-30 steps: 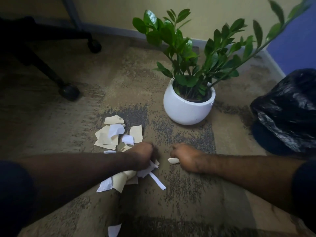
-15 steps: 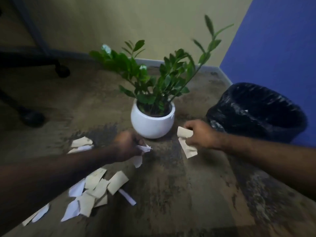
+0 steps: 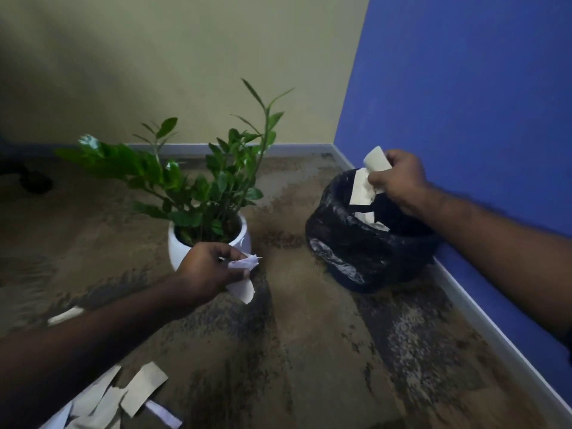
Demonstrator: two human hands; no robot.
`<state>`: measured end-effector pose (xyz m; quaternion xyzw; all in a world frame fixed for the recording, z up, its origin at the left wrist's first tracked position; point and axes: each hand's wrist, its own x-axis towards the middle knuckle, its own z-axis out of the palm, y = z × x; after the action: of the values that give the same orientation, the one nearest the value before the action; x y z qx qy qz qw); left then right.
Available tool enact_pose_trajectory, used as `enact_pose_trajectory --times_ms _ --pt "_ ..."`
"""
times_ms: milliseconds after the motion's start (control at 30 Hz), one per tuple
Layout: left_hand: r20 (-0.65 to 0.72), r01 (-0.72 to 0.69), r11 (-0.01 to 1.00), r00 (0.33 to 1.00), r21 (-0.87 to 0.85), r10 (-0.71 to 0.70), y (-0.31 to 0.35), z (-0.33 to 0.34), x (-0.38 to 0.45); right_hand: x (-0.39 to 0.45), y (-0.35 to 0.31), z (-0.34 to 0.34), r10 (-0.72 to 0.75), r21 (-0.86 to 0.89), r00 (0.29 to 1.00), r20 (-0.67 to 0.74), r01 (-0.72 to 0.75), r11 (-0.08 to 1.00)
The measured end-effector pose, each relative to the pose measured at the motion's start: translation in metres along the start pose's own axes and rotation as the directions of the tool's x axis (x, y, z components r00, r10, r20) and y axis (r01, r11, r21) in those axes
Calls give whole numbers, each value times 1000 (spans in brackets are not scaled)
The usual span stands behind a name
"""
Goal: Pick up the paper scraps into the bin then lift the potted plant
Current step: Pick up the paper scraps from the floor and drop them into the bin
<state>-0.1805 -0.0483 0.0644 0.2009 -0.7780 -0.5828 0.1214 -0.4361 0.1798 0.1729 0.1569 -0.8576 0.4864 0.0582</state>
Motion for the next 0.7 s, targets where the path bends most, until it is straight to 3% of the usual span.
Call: enact_pose_trajectory --times_ms 100,233,400,633,700 --pt "-1 35 999 999 -41 -35 4 8 2 6 21 -13 30 -88 999 -46 -34 996" --pt "-58 34 999 998 -23 -35 10 22 6 0 42 -23 65 -259 987 146 -25 965" --pt "-91 59 994 994 -97 -68 15 37 10 1 47 -29 68 -242 978 197 -19 970" --pt "-26 -55 978 998 -203 50 69 85 27 -1 47 -34 109 -249 980 164 -65 966" --pt "-3 -75 980 997 -185 75 93 105 41 -1 51 -33 141 -183 979 145 -114 977"
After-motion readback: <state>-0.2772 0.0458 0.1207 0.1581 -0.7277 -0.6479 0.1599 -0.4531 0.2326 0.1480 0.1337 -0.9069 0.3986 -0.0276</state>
